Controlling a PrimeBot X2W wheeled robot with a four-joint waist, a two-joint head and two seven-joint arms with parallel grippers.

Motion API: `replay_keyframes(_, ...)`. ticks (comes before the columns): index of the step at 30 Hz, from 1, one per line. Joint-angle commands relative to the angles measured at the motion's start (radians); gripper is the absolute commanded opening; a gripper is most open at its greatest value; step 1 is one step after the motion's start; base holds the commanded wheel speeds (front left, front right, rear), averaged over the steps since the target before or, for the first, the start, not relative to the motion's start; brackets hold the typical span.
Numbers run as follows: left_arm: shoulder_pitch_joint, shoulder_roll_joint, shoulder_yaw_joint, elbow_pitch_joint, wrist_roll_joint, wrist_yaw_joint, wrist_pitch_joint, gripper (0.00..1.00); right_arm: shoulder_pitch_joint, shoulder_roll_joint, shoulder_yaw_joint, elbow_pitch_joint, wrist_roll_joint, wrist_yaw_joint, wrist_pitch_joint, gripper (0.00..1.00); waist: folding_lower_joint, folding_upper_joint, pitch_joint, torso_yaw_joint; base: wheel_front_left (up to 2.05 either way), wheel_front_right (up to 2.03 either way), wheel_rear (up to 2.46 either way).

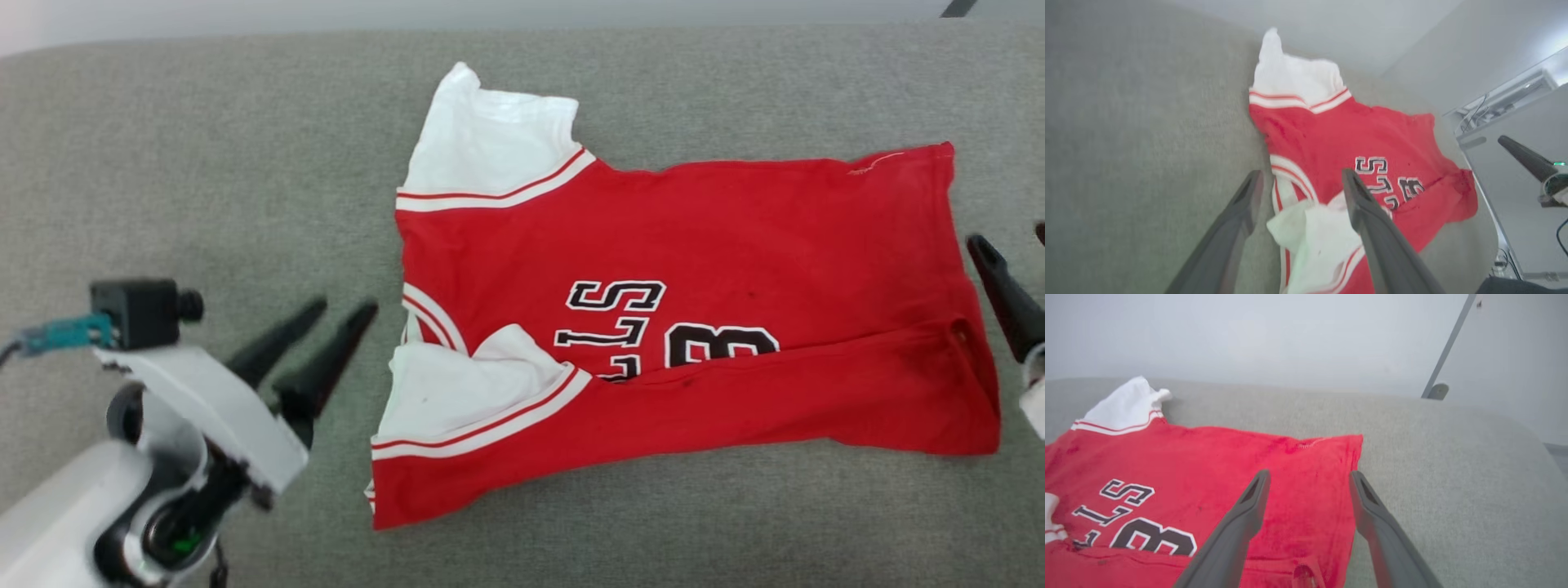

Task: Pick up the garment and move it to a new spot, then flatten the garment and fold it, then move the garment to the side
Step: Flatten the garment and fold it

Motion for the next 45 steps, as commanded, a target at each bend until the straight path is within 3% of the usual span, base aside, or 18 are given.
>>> replay_keyframes(1,-0.027,-0.039,0.023,0.048,0.023,-0.016,-0.057,1.0,-0.024,0.04,0.001,0.013,-0.038,-0.001,-0.086,1.0,0.0,0.0,-0.004,-0.011,0.0,0.0,0.0)
replay_keyframes(7,-0.171,-0.119,0.063,0.306,0.095,-0.07,-0.153,1.0,-0.089,0.153,-0.002,0.058,-0.143,-0.001,-0.288,1.0,0.0,0.0,0.015,-0.066,0.0,0.0,0.0)
replay_keyframes(12,-0.36,-0.163,0.036,0.512,0.167,-0.109,-0.095,1.0,-0.135,0.225,0.011,0.06,-0.166,-0.001,-0.351,1.0,0.0,0.0,0.051,-0.141,0.0,0.0,0.0)
replay_keyframes(19,-0.614,-0.216,-0.061,0.773,0.234,-0.192,0.149,1.0,-0.141,0.266,0.037,0.049,-0.155,-0.001,-0.366,1.0,0.0,0.0,0.092,-0.235,0.0,0.0,0.0)
replay_keyframes(21,-0.644,-0.218,-0.072,0.805,0.24,-0.196,0.186,1.0,-0.141,0.269,0.04,0.048,-0.153,-0.001,-0.371,1.0,0.0,0.0,0.095,-0.246,0.0,0.0,0.0)
replay_keyframes(22,-0.684,-0.228,-0.103,0.868,0.237,-0.213,0.288,1.0,-0.139,0.274,0.047,0.053,-0.152,-0.001,-0.372,1.0,0.0,0.0,0.101,-0.266,0.0,0.0,0.0)
replay_keyframes(27,-0.78,-0.243,-0.149,0.973,0.219,-0.241,0.519,1.0,-0.156,0.278,0.071,0.057,-0.138,-0.001,-0.378,1.0,0.0,0.0,0.123,-0.308,0.0,0.0,0.0)
replay_keyframes(34,-0.847,-0.271,-0.172,1.054,0.22,-0.248,0.624,1.0,-0.169,0.273,0.078,0.063,-0.125,-0.001,-0.385,1.0,0.0,0.0,0.153,-0.333,0.0,0.0,0.0)
replay_keyframes(35,-0.851,-0.276,-0.173,1.065,0.215,-0.249,0.633,0.97,-0.169,0.273,0.078,0.064,-0.121,-0.001,-0.383,1.0,0.0,0.0,0.157,-0.335,0.0,0.0,0.0)
replay_keyframes(36,-0.853,-0.282,-0.176,1.078,0.214,-0.252,0.646,0.49,-0.171,0.273,0.078,0.066,-0.119,-0.001,-0.38,1.0,0.0,0.0,0.159,-0.336,0.0,0.0,0.0)
replay_keyframes(37,-0.854,-0.287,-0.183,1.088,0.216,-0.255,0.66,0.35,-0.173,0.272,0.079,0.068,-0.12,-0.001,-0.379,1.0,0.0,0.0,0.161,-0.336,0.0,0.0,0.0)
replay_keyframes(38,-0.854,-0.291,-0.191,1.093,0.222,-0.261,0.666,0.0,-0.177,0.268,0.08,0.07,-0.119,-0.001,-0.377,1.0,0.0,0.0,0.163,-0.336,0.0,0.0,0.0)
replay_keyframes(45,-0.865,-0.316,-0.19,1.133,0.218,-0.279,0.641,0.0,-0.252,0.226,0.114,0.082,-0.1,-0.001,-0.313,1.0,0.0,0.0,0.164,-0.321,0.0,0.0,0.0)
